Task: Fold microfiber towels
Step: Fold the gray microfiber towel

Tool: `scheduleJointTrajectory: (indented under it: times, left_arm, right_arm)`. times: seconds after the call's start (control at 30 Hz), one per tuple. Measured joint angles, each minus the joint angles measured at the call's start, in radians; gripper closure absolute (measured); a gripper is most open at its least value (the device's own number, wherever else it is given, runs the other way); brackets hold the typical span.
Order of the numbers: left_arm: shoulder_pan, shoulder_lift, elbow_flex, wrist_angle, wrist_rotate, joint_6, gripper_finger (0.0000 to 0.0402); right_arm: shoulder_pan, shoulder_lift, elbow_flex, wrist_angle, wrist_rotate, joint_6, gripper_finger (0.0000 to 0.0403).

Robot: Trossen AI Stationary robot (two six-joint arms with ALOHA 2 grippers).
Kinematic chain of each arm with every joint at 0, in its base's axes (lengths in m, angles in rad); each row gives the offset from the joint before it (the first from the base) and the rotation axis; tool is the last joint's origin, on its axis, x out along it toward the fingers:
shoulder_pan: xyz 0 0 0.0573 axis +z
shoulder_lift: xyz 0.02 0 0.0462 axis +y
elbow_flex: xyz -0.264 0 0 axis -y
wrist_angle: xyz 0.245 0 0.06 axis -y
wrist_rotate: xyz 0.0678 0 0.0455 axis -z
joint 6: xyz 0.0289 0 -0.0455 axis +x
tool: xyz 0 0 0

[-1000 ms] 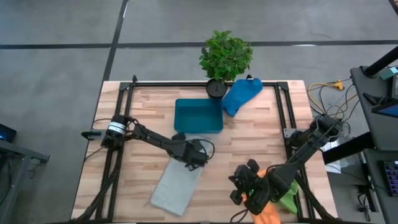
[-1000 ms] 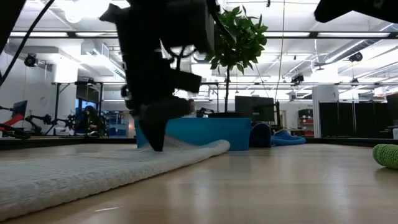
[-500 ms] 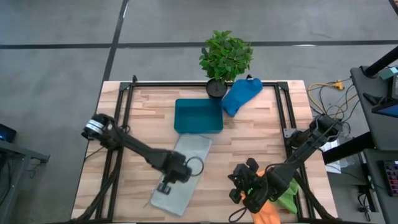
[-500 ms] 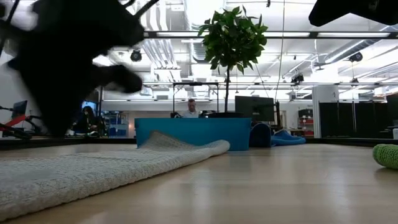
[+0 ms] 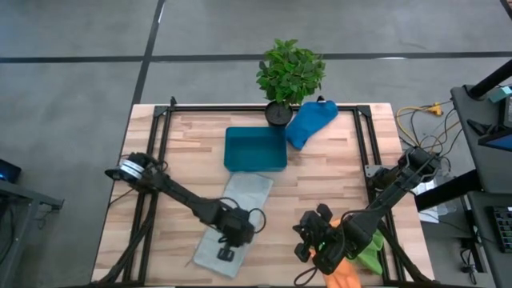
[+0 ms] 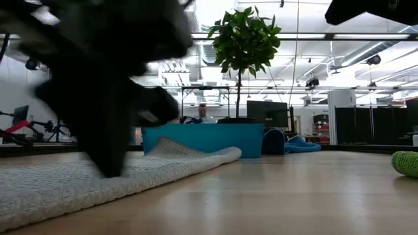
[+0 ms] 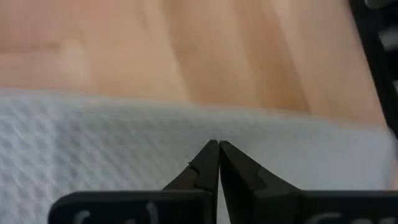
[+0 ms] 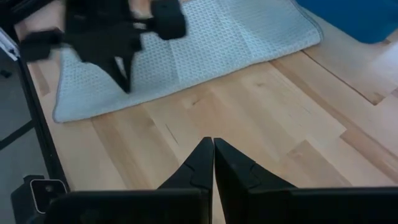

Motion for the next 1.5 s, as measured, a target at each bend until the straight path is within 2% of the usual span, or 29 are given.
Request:
scheduleJointTrajectory:
  times: [0.13,0.3,0.47,0.53,0.63,0.7,0.97,1.1,1.4,1.5]
  left_arm:
    - [0.025,0.016,0.021,0.021,0.0,-0.024,0.0402]
    - [0.023,-0.04,0.052,-0.152,0.004,0.029,0.0402]
    - [-0.015,-0.078,0.068,-0.235,0.152,0.029,0.0402]
    - [-0.044,-0.062,0.069,-0.251,0.169,0.05,0.0402]
    - [-0.082,-0.03,0.071,-0.25,0.163,0.089,0.0402]
    - [-0.087,-0.008,0.07,-0.228,0.146,0.063,0.0402]
    - [-0.073,0.037,0.074,-0.04,0.093,0.024,0.0402]
    - [-0.048,0.075,0.126,-0.043,0.078,0.025,0.0402]
    - [-0.048,0.057,0.242,-0.453,0.103,0.109,0.0402]
    - [-0.058,0.087,0.233,-0.452,0.155,0.129,0.0402]
  right_arm:
    - [0.0,0.0,0.009,0.001,0.0,-0.001,0.0394]
    - [0.001,0.0,0.017,0.0,-0.007,-0.012,0.0394]
    - [0.001,0.0,0.017,-0.002,-0.019,-0.032,0.0394]
    - [0.001,0.0,0.017,-0.007,-0.019,-0.035,0.0394]
    - [0.0,0.0,0.017,-0.013,-0.02,-0.037,0.0394]
    - [0.0,0.0,0.017,-0.01,-0.02,-0.04,0.0394]
    - [0.002,0.0,0.02,-0.008,-0.062,-0.05,0.0394]
    - [0.003,0.0,0.022,-0.007,-0.084,-0.049,0.0394]
    - [0.014,0.0,0.022,-0.001,-0.098,-0.026,0.0394]
    - [0.014,0.0,0.021,0.0,-0.098,-0.026,0.0394]
